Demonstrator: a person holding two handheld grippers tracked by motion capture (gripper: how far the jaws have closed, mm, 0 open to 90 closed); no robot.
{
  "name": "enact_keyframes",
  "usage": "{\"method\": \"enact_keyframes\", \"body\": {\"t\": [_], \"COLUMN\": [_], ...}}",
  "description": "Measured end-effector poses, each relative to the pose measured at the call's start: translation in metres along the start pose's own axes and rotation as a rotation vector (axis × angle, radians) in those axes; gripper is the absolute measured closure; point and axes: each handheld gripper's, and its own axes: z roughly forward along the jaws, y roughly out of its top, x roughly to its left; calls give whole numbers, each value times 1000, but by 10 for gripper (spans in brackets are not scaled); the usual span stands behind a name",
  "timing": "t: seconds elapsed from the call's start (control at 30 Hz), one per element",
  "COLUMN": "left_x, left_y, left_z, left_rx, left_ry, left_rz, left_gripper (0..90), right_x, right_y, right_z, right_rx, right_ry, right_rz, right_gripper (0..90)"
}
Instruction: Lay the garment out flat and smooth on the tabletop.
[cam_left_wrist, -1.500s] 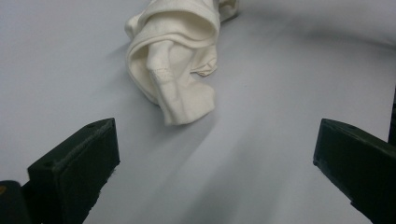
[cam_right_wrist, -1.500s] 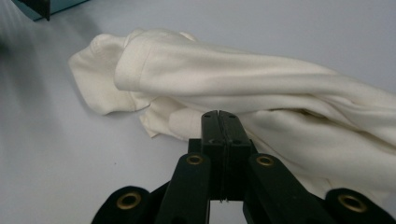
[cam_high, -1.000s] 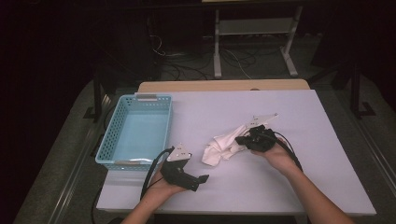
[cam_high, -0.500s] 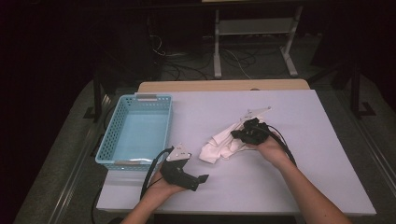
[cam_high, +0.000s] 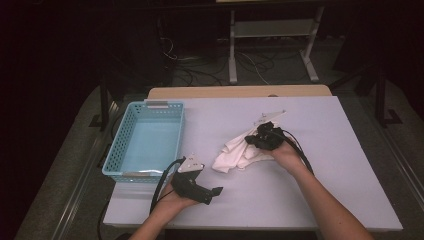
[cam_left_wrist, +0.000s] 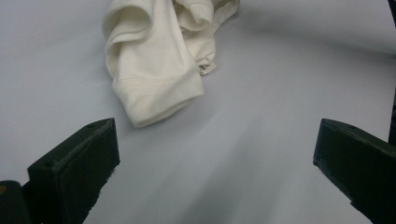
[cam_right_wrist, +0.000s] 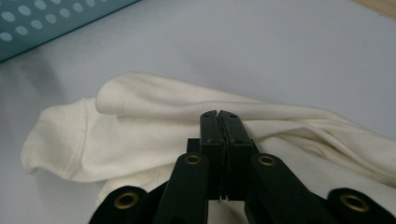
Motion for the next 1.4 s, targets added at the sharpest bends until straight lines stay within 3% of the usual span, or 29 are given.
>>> {"method": "enact_keyframes", "body": {"t": [0.3,0.7,1.03,1.23,1.4], "left_x": [1,1,2,1,1], "left_y": [0,0,0,1,1], "left_z": [-1,-1,-3,-2,-2], "left_rx": [1,-2,-6,-3,-4], "left_ry": [1,2,2,2,3], "left_rz": [0,-2,2,7,6], "left_gripper": [0,0,0,0,0], "right_x": [-1,12,21,30,31], "right_y": [0,-13,-23,-24,-27], "right_z": [-22,-37,-29,-18,-11], "right_rx": [-57,-47,-26,10,29], "right_ry": [10,15,-16,-45,-62], "right_rz": [7,-12,-5,-42,-44], "right_gripper": [720,502,350,284,266]}}
